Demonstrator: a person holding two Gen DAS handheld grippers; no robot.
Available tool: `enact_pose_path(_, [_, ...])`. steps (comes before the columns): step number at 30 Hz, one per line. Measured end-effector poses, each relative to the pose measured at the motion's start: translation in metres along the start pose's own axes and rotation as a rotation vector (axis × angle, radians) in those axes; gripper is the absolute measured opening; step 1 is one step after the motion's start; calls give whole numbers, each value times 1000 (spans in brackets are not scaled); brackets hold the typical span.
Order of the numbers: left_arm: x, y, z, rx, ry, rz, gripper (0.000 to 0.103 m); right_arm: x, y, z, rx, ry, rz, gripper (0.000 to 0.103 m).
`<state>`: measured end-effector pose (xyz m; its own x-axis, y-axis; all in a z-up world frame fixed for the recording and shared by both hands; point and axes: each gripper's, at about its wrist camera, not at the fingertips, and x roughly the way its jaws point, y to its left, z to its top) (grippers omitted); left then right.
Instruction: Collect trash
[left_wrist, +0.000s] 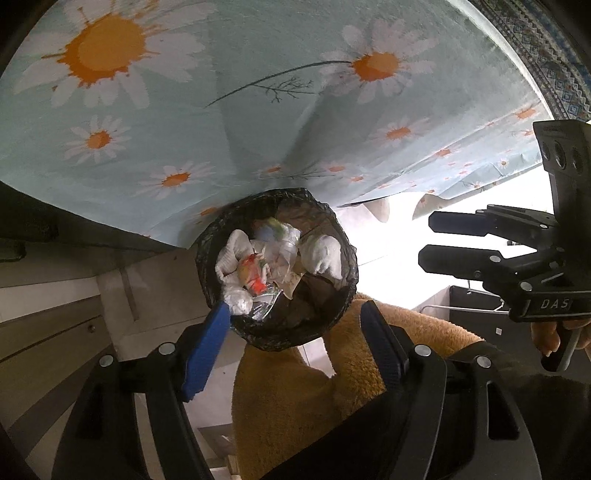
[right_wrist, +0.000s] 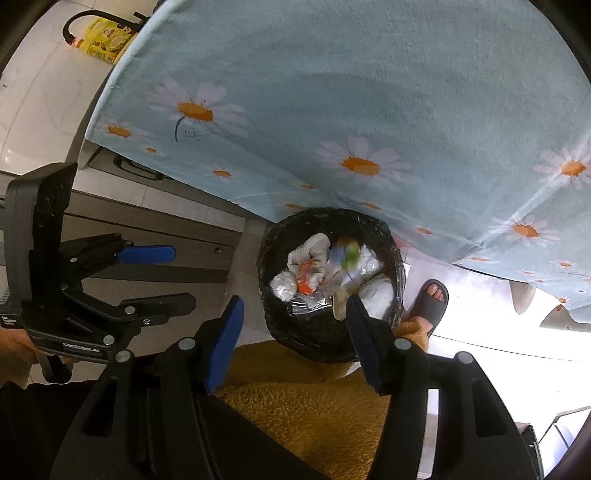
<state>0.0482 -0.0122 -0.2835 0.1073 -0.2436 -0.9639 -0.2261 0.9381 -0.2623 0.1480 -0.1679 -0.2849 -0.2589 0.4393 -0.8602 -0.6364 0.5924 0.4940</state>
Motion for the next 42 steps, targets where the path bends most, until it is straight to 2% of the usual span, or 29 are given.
enact_pose_path(9, [-23,2,-1,-20,-54,15,71,-18,13,1,-34,-40,-18,58])
enact_pose_path(12, [-40,1,-3,-24,-85,32,71,-33,24,1,-60,-83,-37,58])
enact_pose_path(16, [-74,-1,-4,-21,-155,31,71,-65,43,2,-76,-162,-29,64])
enact_pose_path(18, [-94,-3,-3,-17,-200,33,71,-85,53,4,-74,-214,-36,78])
enact_pose_path(19, [-103,-3,-2,-15,-224,35,71,-93,56,5,-75,-235,-34,78])
enact_pose_path(20, [-111,-4,-1,-12,-246,36,73,-100,59,6,-75,-253,-36,78])
enact_pose_path(21, [-120,-5,1,-7,-268,37,80,-108,62,7,-75,-271,-40,79])
enact_pose_path(26, [-155,-13,9,24,-348,51,88,-139,77,9,-40,-358,-56,89])
enact_pose_path(29, [-170,-15,15,44,-395,51,90,-156,89,6,-27,-417,-97,92])
enact_pose_path(30, [-176,-16,17,53,-408,48,96,-159,90,6,-20,-430,-103,94])
enact_pose_path(33, [-191,-22,21,83,-451,22,96,-180,96,6,10,-481,-143,96])
enact_pose_path(37, [-211,-31,22,104,-492,64,96,-202,99,5,28,-540,-169,98])
enact_pose_path(39, [-221,-38,21,107,-516,71,96,-212,100,9,20,-542,-191,98])
enact_pose_path(42, [-234,-49,21,116,-544,93,96,-226,96,11,8,-567,-174,98])
